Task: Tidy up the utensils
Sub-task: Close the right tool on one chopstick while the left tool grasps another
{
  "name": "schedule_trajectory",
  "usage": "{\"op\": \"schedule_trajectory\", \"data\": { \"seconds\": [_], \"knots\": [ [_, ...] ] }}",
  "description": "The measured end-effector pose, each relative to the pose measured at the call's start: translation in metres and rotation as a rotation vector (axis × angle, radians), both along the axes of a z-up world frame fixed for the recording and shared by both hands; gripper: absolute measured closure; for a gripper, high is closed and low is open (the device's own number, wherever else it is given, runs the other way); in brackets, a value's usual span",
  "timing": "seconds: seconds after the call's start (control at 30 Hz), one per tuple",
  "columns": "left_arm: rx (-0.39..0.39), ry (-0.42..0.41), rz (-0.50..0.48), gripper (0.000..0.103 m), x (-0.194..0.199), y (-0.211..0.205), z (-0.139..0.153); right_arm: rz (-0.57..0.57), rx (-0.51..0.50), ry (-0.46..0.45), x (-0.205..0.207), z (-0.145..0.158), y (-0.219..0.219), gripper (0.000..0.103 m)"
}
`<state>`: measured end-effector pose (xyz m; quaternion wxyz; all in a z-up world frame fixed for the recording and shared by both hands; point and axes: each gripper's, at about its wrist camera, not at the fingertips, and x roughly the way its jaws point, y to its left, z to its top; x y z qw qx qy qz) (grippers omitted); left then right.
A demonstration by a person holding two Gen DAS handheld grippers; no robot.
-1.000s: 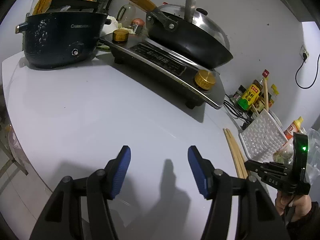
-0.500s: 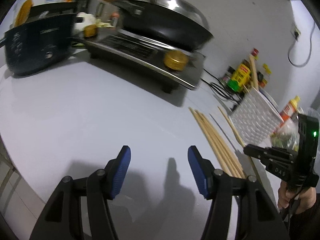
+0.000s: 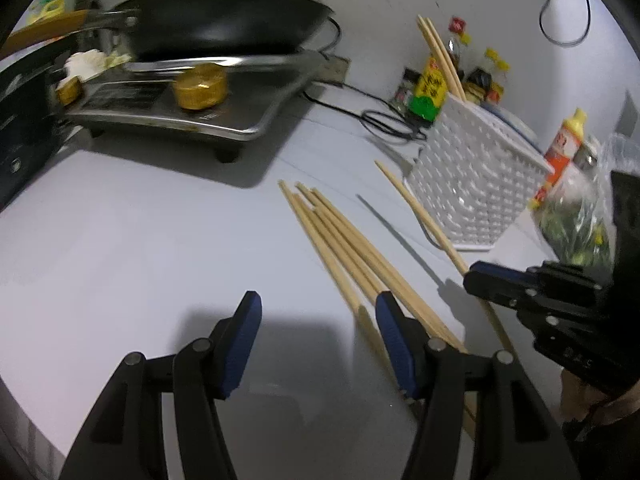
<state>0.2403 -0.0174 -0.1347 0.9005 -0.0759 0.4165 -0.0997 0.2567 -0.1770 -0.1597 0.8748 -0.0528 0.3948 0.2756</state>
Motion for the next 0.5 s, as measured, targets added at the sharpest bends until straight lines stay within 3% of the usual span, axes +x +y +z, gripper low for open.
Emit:
{"op": "schedule_trajectory", "data": {
  "seconds": [0.33,0.5],
  "knots": [
    [0.172,0.034,-0.057,0.044,0.008,-0.022,-0.008,0.003,0.043,-0.031,-0.004,0.006,-0.011,0.097],
    [0.383,-0.040,-0.102,0.044,-0.002,-0.033,-0.007,0.006,0.060,-0.032,-0.007,0.007,-0.015,0.097]
  ]
}}
